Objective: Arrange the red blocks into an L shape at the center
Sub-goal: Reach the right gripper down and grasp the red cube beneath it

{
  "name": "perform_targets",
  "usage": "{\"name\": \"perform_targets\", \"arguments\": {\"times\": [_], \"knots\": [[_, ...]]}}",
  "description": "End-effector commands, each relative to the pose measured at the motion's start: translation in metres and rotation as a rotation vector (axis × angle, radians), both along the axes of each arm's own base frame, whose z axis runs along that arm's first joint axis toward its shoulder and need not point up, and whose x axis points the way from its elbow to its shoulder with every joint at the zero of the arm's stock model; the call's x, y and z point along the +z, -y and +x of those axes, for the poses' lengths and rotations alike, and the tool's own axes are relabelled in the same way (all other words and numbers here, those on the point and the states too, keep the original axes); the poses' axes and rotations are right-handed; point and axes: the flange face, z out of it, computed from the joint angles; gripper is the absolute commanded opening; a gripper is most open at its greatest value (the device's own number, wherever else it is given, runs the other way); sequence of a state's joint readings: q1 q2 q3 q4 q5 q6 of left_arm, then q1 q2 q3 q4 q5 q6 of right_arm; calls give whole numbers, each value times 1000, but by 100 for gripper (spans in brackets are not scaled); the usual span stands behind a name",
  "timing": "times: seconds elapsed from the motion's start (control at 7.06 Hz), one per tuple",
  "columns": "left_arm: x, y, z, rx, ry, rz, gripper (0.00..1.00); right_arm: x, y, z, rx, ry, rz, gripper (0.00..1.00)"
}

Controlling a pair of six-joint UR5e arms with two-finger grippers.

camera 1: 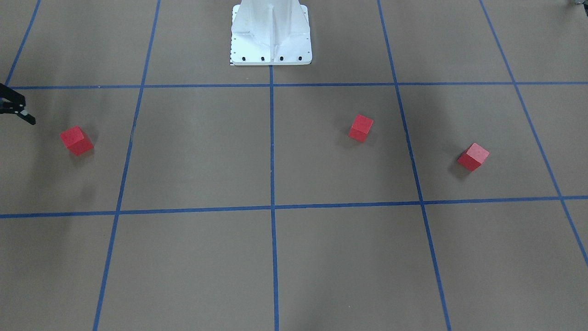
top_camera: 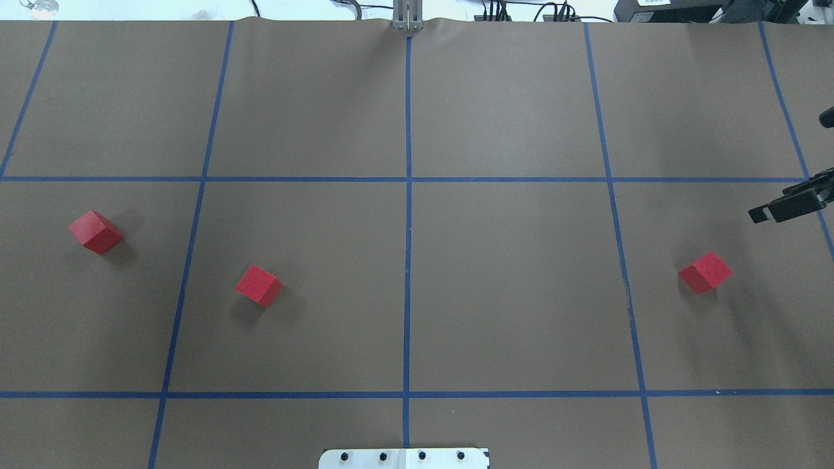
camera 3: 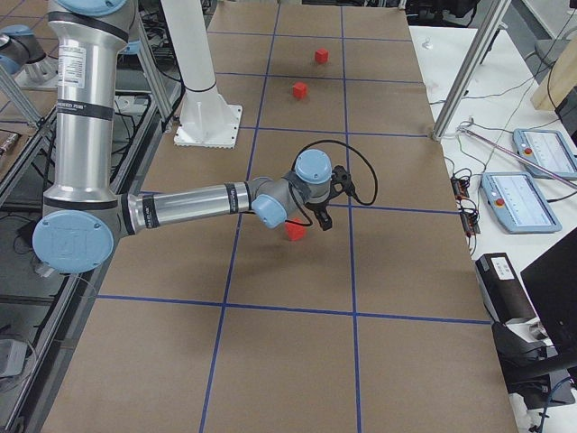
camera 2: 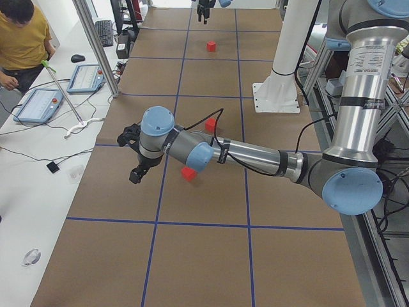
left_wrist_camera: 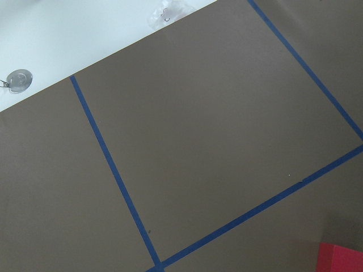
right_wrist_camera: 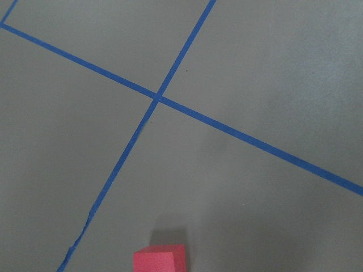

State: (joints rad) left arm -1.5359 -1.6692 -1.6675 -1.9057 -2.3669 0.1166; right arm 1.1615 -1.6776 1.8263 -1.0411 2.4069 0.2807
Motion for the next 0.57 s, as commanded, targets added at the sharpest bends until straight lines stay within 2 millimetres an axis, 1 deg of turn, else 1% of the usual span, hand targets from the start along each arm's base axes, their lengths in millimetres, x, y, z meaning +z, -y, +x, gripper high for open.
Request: {"name": "perform_targets", "arguments": {"times": [0.0, 0.14, 0.28, 0.43], "knots": [[0, 0, 1, 2, 0, 2, 100, 13, -17, -53, -39, -96, 15, 98], [-1, 1, 1, 2, 0, 4, 100, 19, -24, -72, -55, -134, 21, 98], [0, 0, 1, 2, 0, 2, 100, 20, -31, -89, -54, -146, -8, 98], [0, 0, 1, 2, 0, 2, 100, 25, -36, -103, -53, -180, -3, 98]]}}
